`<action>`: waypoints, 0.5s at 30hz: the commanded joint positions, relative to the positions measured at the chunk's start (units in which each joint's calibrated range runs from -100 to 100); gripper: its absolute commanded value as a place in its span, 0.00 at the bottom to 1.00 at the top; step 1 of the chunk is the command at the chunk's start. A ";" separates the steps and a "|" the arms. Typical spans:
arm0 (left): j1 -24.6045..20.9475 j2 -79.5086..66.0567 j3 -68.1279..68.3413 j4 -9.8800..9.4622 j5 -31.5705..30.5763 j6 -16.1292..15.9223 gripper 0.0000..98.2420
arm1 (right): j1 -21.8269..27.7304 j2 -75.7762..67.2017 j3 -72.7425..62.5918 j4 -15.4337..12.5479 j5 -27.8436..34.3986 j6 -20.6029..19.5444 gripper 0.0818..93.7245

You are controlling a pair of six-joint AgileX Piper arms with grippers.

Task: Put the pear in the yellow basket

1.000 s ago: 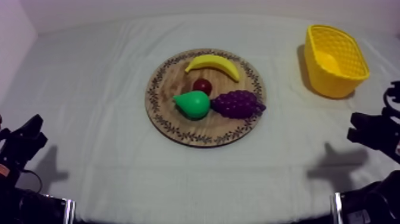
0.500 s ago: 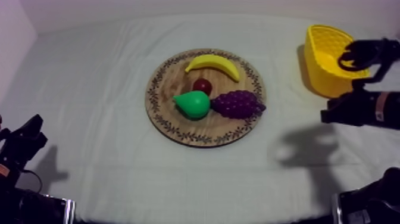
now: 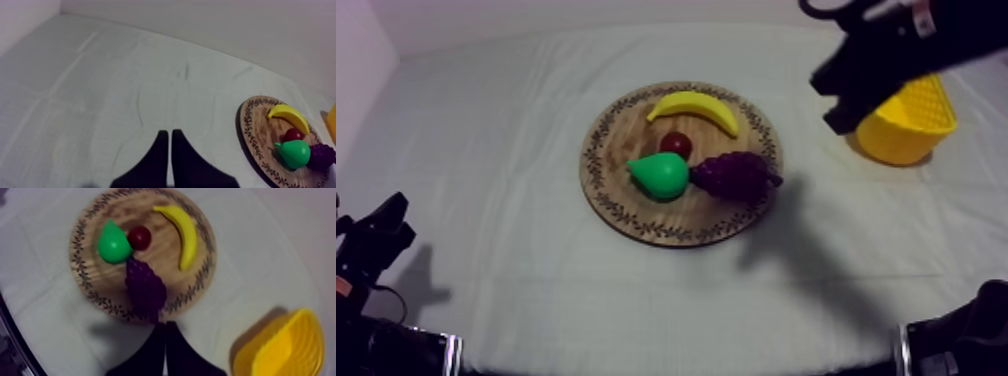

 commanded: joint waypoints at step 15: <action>0.01 0.02 -0.02 0.01 0.01 -0.02 0.00 | -4.58 21.31 -30.34 -7.65 14.33 14.11 0.04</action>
